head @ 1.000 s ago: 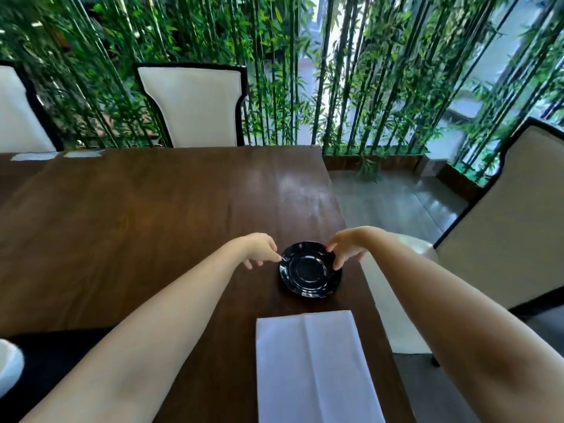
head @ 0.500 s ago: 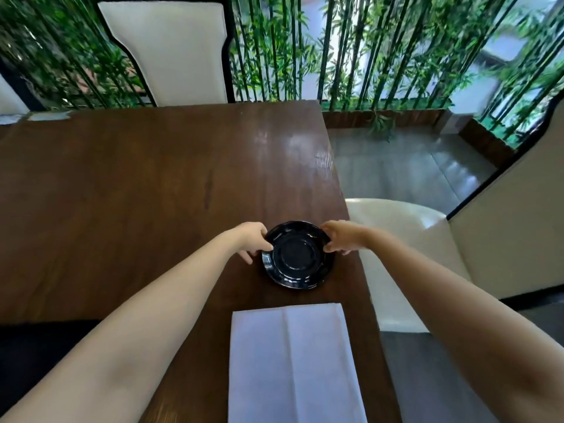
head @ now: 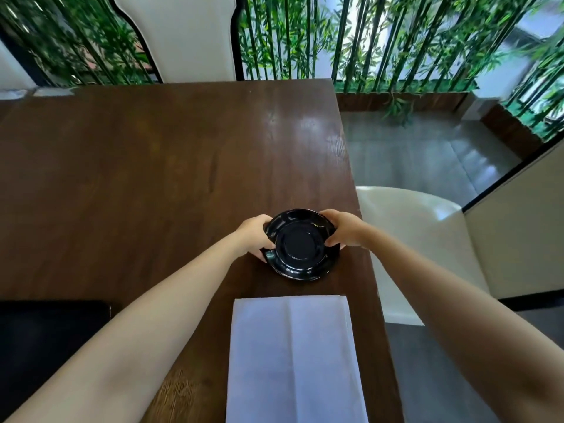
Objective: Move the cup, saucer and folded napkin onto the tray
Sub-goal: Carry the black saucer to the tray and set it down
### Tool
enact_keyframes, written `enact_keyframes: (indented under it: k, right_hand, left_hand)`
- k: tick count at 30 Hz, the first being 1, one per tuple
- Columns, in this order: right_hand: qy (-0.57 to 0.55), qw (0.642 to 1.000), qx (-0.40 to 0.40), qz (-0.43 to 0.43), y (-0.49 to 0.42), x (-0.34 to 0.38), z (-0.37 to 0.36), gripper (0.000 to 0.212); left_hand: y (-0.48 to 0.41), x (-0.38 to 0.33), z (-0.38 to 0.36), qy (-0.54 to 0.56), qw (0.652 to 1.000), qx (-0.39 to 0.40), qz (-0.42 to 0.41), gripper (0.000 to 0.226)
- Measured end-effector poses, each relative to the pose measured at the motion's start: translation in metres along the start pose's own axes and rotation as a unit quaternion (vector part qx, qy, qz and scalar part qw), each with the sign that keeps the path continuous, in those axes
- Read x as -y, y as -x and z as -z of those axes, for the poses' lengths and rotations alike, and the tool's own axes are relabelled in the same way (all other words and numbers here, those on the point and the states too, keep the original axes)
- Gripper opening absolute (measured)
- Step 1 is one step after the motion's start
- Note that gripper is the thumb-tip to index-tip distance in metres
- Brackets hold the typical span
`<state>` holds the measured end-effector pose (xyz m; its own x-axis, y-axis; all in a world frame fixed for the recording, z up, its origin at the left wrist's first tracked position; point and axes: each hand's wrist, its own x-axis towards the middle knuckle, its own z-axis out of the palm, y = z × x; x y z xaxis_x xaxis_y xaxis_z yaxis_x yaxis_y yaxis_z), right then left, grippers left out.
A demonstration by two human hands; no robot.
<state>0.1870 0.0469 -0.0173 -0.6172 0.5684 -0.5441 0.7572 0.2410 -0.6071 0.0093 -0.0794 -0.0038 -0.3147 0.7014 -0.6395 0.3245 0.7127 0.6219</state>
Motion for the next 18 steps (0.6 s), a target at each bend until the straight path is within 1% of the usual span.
enact_keyframes:
  k: [3, 5, 9, 14, 18]
  right_hand:
    - [-0.008, 1.000, 0.006, -0.002, 0.002, 0.001, 0.000, 0.073]
    - [-0.009, 1.000, 0.011, 0.017, 0.010, 0.021, -0.009, 0.073]
    - [-0.017, 0.999, 0.019, 0.020, 0.014, 0.033, -0.008, 0.073]
    - [-0.021, 0.998, 0.028, 0.058, 0.026, 0.078, -0.018, 0.070]
    - [0.004, 0.996, 0.035, 0.076, 0.033, 0.112, -0.032, 0.069]
  left_hand:
    - [0.003, 0.001, 0.000, 0.021, 1.000, -0.002, 0.005, 0.064]
    - [0.021, 0.012, 0.014, 0.045, 0.999, -0.015, -0.004, 0.064]
    - [0.031, 0.014, 0.023, 0.053, 0.998, -0.011, -0.009, 0.064]
    - [0.061, 0.033, 0.052, 0.067, 0.996, -0.046, -0.025, 0.064]
    - [0.085, 0.052, 0.074, 0.069, 0.994, -0.070, -0.036, 0.062]
